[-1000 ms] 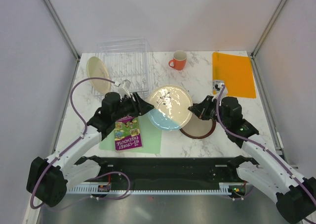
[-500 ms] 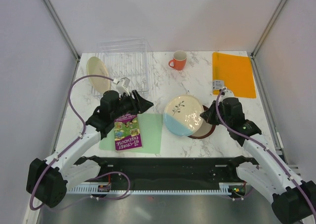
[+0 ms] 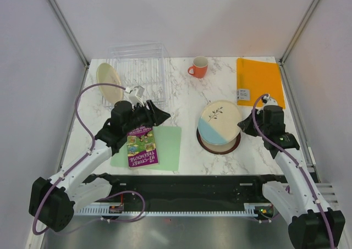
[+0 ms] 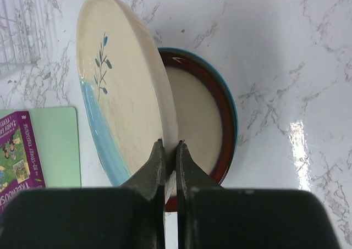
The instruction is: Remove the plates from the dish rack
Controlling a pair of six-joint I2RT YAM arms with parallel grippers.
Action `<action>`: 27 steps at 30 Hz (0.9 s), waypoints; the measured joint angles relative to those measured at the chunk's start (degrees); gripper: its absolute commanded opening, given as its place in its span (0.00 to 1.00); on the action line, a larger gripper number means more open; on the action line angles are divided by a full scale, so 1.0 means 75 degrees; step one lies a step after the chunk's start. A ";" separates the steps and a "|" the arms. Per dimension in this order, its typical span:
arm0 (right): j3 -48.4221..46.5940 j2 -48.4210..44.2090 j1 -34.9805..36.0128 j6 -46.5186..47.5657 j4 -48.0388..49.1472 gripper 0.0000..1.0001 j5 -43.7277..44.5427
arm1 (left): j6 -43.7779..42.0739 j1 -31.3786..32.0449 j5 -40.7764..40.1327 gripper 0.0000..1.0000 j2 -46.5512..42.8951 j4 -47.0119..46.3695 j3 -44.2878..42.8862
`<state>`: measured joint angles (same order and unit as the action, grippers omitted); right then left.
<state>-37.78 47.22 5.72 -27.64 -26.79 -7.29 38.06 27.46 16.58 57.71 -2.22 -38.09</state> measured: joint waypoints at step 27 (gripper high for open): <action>0.0385 0.1075 -0.1072 -0.0085 0.0015 0.00 -0.1644 | -0.0035 0.0000 -0.0015 0.57 -0.0114 0.0052 0.0291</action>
<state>-34.89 55.29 -2.33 -28.27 -26.68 -19.62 37.80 27.46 16.47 56.86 -1.83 -35.90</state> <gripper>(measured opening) 0.065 0.569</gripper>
